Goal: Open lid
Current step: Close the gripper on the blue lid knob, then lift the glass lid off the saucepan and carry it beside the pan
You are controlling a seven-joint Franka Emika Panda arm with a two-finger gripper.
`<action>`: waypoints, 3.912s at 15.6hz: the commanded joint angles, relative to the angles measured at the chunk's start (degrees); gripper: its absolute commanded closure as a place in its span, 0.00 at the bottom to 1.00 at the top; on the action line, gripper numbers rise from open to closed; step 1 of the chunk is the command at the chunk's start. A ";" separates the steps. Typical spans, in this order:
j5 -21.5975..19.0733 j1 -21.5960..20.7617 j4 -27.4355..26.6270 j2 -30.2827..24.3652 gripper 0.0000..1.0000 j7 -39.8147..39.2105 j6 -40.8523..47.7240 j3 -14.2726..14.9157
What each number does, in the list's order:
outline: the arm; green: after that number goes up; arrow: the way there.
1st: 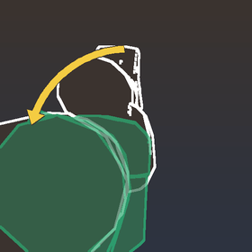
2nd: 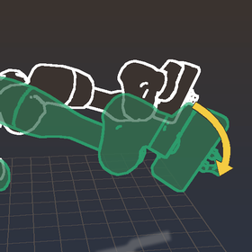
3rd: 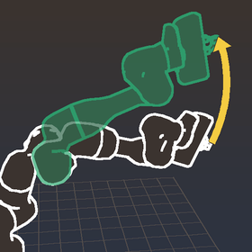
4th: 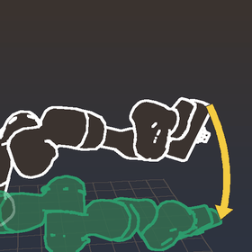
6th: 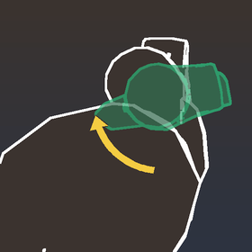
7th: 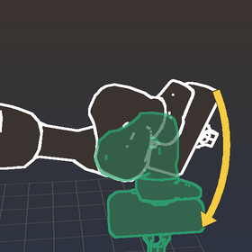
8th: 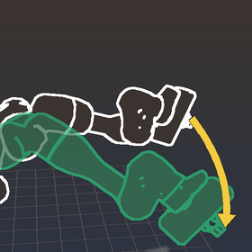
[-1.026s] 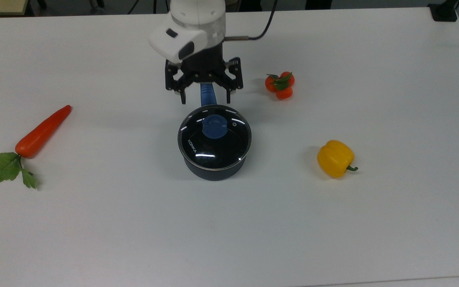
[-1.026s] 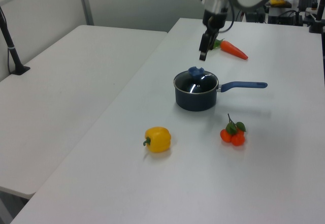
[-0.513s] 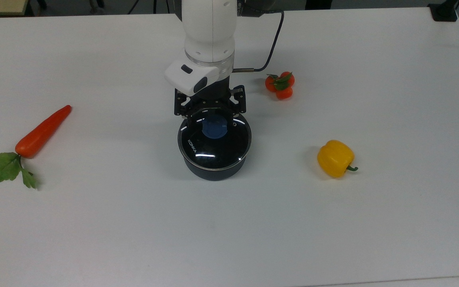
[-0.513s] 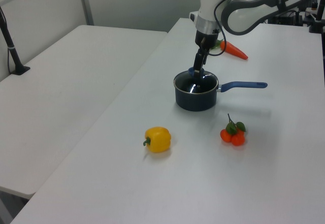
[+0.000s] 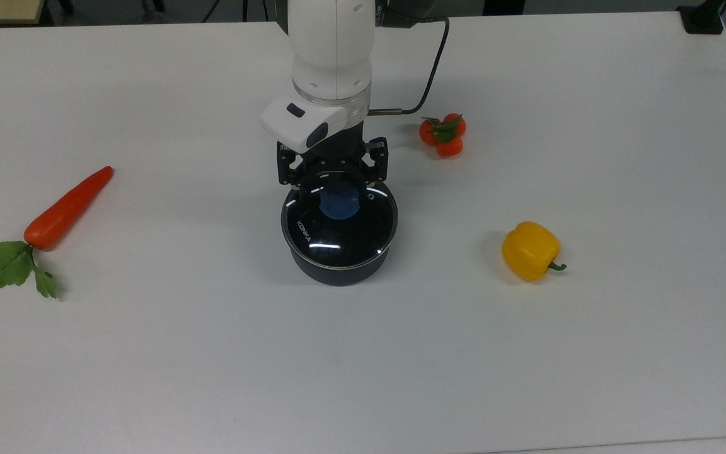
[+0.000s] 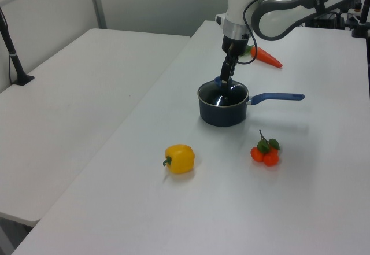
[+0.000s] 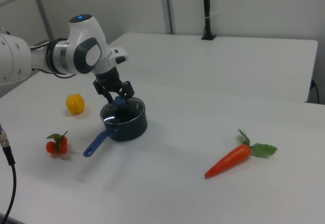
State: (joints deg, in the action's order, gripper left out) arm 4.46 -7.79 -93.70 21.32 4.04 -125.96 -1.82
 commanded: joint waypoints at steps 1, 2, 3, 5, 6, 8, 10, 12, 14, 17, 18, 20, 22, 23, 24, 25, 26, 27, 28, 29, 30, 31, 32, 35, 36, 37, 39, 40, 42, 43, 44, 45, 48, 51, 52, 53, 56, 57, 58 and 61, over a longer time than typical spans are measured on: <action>-0.16 -0.39 -0.08 0.04 0.14 1.41 -1.05 -0.03; -0.16 -0.39 -0.08 0.04 0.14 1.41 -1.13 -0.12; -0.24 -0.39 -0.08 0.04 0.14 1.93 -1.13 -0.03; -0.16 -0.39 -0.08 0.04 0.14 3.78 -1.22 -0.12; -0.16 -0.39 -0.08 0.04 0.14 3.96 -1.22 -0.20; -0.24 -0.30 -0.08 0.13 0.14 4.14 -1.22 -0.20; -0.24 -0.39 -0.16 0.13 0.14 4.14 -2.27 -0.20; -0.16 -0.39 -0.08 0.91 0.14 4.22 -2.54 -0.20; -0.16 -0.30 -0.08 1.01 0.14 4.22 -2.80 -0.20; -0.07 -0.39 -0.08 1.09 0.18 4.23 -2.89 -0.20; -0.07 -0.30 -0.08 1.09 0.21 4.14 -2.89 -0.20; -0.16 -0.30 -0.08 1.01 0.26 4.22 -2.89 -0.20; -0.33 -0.30 0.88 1.09 0.26 4.31 -2.80 -0.20; -0.33 -0.30 0.98 1.09 0.26 4.31 -2.80 -0.20; -0.33 -0.30 0.98 1.01 0.26 4.31 -2.72 -0.29; -0.33 -0.30 1.07 1.01 0.26 4.31 -2.63 -0.29; -0.33 -0.30 1.07 1.01 0.26 4.31 -2.54 -0.38; -0.33 -0.30 1.07 1.01 0.26 4.31 -2.54 -0.38; -0.33 -0.30 1.07 0.92 0.26 4.31 -2.37 -0.38; -0.33 -0.30 1.07 0.92 0.32 4.31 -2.28 -0.38; -0.33 -0.30 1.07 0.74 0.37 4.31 -2.19 -0.38; -0.33 -0.30 1.07 0.65 0.41 4.31 -2.10 -0.38; -0.33 -0.39 1.07 0.48 0.46 4.23 -2.01 -0.38; -0.33 -0.39 1.07 -0.48 0.54 4.23 -0.88 -0.38; -0.33 -0.39 1.07 -0.84 0.55 4.23 0.00 -0.38; -0.33 -0.39 1.07 -1.62 0.55 4.31 0.88 -0.38; -0.59 -0.21 1.07 -3.29 0.55 4.31 2.55 -0.38; -0.86 -0.04 1.07 -4.26 0.55 4.31 3.52 -0.38; -1.47 1.10 0.89 -6.10 0.55 4.23 5.71 -0.38; -1.48 2.06 0.63 -6.98 0.55 3.96 6.42 -0.38; -1.48 3.29 0.10 -7.86 0.55 3.61 6.69 -0.38; -1.39 4.87 -1.29 -9.09 0.55 3.17 6.34 -0.29; -1.39 10.76 -4.19 -11.55 0.55 -1.99 6.34 -0.29; -1.39 15.51 -8.94 -12.97 0.55 -7.71 4.59 -0.29; -1.47 16.74 -10.17 -12.88 0.55 -8.69 3.27 -0.29; -1.48 17.45 -11.92 -12.79 0.55 -8.87 1.52 -0.29; -1.30 18.16 -17.99 -12.53 0.54 -8.96 -5.59 -0.29; -1.21 18.16 -19.48 -12.27 0.54 -9.13 -7.79 -0.21; -1.12 18.25 -20.63 -12.00 0.54 -9.48 -9.38 -0.20; -1.12 18.25 -21.17 -10.34 0.54 -9.75 -12.46 -0.20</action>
State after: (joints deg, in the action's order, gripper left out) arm 4.00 10.30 -112.71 11.53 -4.08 -134.80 -1.83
